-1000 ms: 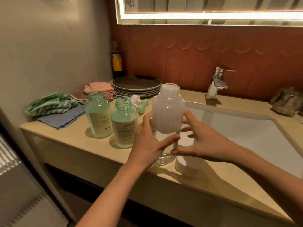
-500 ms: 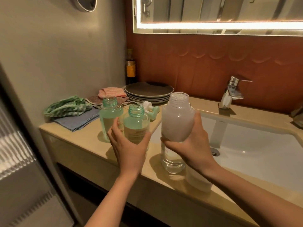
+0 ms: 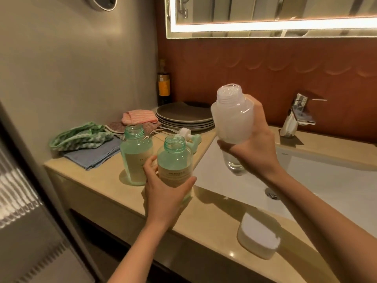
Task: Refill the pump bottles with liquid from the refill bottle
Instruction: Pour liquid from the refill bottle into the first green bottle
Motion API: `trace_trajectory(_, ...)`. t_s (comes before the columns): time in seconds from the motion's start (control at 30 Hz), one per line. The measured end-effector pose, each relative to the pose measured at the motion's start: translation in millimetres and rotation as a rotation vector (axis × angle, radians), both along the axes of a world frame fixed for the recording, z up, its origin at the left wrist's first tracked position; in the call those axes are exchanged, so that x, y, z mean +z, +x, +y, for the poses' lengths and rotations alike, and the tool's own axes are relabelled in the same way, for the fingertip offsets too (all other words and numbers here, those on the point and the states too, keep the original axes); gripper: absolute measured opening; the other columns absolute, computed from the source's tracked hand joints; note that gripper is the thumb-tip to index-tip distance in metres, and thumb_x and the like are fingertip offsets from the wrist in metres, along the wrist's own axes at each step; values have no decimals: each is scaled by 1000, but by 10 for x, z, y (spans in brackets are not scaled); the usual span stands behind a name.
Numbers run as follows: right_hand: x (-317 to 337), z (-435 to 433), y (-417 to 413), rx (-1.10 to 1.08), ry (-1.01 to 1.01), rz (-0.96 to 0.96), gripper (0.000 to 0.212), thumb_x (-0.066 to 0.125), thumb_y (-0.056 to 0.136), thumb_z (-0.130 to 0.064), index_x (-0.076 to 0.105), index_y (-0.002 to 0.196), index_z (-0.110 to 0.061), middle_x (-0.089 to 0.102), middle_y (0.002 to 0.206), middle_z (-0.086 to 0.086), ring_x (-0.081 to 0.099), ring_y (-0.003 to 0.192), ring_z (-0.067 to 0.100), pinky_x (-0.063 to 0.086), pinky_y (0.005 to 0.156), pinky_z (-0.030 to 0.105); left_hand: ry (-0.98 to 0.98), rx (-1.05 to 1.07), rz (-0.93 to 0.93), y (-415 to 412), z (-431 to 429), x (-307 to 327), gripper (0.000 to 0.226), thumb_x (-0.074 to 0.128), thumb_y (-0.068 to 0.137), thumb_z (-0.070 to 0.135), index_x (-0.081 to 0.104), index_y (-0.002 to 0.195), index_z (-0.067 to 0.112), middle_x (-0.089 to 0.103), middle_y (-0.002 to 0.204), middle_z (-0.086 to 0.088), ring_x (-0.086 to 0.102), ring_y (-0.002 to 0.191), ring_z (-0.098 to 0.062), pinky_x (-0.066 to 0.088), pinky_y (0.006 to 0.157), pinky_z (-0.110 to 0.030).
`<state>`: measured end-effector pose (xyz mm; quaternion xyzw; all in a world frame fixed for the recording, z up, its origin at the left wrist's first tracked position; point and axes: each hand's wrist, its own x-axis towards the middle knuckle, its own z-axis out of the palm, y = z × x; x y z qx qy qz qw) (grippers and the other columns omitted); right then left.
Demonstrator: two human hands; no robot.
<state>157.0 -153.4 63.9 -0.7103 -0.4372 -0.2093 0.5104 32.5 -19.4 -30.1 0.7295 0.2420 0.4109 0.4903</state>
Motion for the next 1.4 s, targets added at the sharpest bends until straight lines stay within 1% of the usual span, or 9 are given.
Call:
trace_trajectory(0.23,134,141,242,54,-9,-47,91,84,63,-10,28,131,-32,42,122,-8,52,99,6,45,68,2,172,27,46,-19,-27,-24,103,68,44,76,28,131,40,35,127,15,36,121,-5,41,101,-47)
trace_trajectory(0.4,102,194,350,84,-41,-56,91,84,63,-10,28,131,-34,41,125,-9,50,107,12,47,70,4,90,55,95,-24,-46,-3,115,75,41,73,19,137,43,39,131,12,35,116,-5,39,102,-42)
trace_trajectory(0.53,64,182,382,111,-101,-56,92,84,62,-9,28,130,-36,40,123,-12,48,107,11,45,71,1,167,20,95,-44,-46,-21,97,64,54,59,13,135,50,42,116,27,47,107,-10,46,93,-51)
trace_trajectory(0.67,87,166,384,189,-172,-70,93,84,61,-8,28,129,-38,41,121,-11,48,100,7,44,70,0,207,61,89,-44,-84,-7,109,61,51,72,8,142,44,29,147,13,34,130,-8,36,104,-47)
trace_trajectory(0.77,77,169,386,218,-184,-94,92,83,61,-9,28,129,-38,40,119,-14,49,97,0,44,69,0,179,89,107,-26,-87,10,120,69,45,77,5,141,46,23,152,10,27,137,-11,32,108,-46)
trace_trajectory(0.9,34,173,427,247,-190,-108,95,84,59,-6,29,129,-39,37,110,-33,48,99,-16,44,68,1,151,43,120,-24,-95,2,116,82,52,57,7,140,48,41,132,13,41,118,-9,38,103,-40)
trace_trajectory(0.97,7,175,453,256,-207,-110,96,84,58,-5,29,129,-40,36,109,-36,50,100,-10,45,70,1,191,18,101,-38,-97,-2,110,74,53,59,7,140,48,43,128,15,45,116,-9,42,100,-44)
trace_trajectory(1.2,10,158,498,235,-297,-158,98,84,59,-6,29,130,-45,42,120,-18,49,108,10,48,77,10,220,-27,162,-56,-90,10,119,71,40,72,4,136,57,40,141,16,42,127,-13,40,102,-47)
trace_trajectory(1.4,14,131,500,210,-367,-194,97,82,58,-3,32,130,-45,46,121,-16,48,107,12,48,80,26,318,-63,238,-40,-44,-23,95,66,38,79,19,119,64,39,105,44,46,103,5,43,96,-28)
